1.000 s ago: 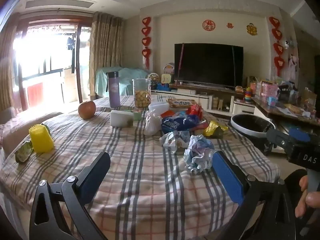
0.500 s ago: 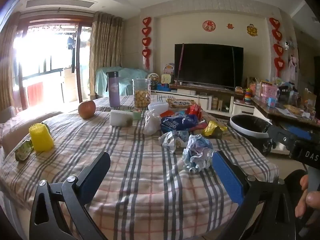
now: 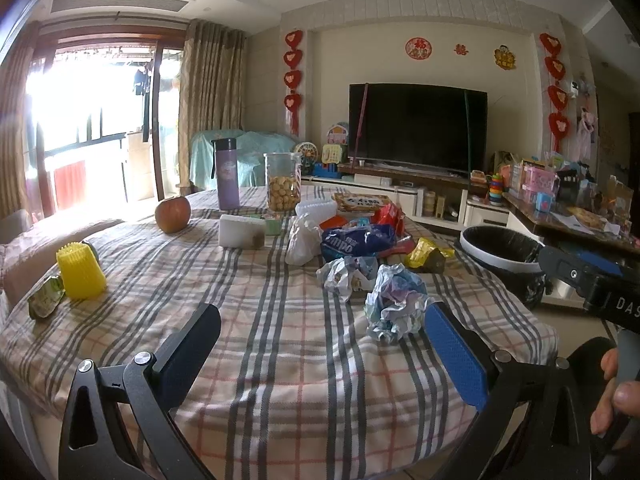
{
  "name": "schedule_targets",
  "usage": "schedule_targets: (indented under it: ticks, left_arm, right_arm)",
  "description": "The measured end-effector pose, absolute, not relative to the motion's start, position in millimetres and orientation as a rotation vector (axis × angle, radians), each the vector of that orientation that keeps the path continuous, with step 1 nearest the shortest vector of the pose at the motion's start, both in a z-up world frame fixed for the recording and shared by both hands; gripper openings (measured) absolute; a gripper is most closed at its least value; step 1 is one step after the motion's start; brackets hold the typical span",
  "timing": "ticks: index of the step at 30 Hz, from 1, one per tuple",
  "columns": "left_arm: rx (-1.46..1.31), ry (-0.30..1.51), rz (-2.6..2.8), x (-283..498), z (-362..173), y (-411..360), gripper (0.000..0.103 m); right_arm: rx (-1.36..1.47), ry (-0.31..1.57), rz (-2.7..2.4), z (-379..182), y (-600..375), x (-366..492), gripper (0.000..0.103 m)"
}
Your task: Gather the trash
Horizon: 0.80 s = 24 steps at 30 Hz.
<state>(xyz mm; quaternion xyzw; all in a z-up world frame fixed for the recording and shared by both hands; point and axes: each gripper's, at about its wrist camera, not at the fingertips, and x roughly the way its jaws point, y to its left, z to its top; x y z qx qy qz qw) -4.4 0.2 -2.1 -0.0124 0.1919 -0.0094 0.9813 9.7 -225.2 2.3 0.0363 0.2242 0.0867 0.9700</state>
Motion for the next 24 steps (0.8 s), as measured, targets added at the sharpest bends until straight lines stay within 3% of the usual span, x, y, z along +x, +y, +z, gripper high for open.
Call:
schedule_targets:
  ticks: [24]
  left_arm:
    - [-0.024,0.389,-0.018,-1.5,-5.4,0.8,0.102]
  right_arm:
    - [0.08,0.459,0.188,-2.1,-219.9,9.4,0.103]
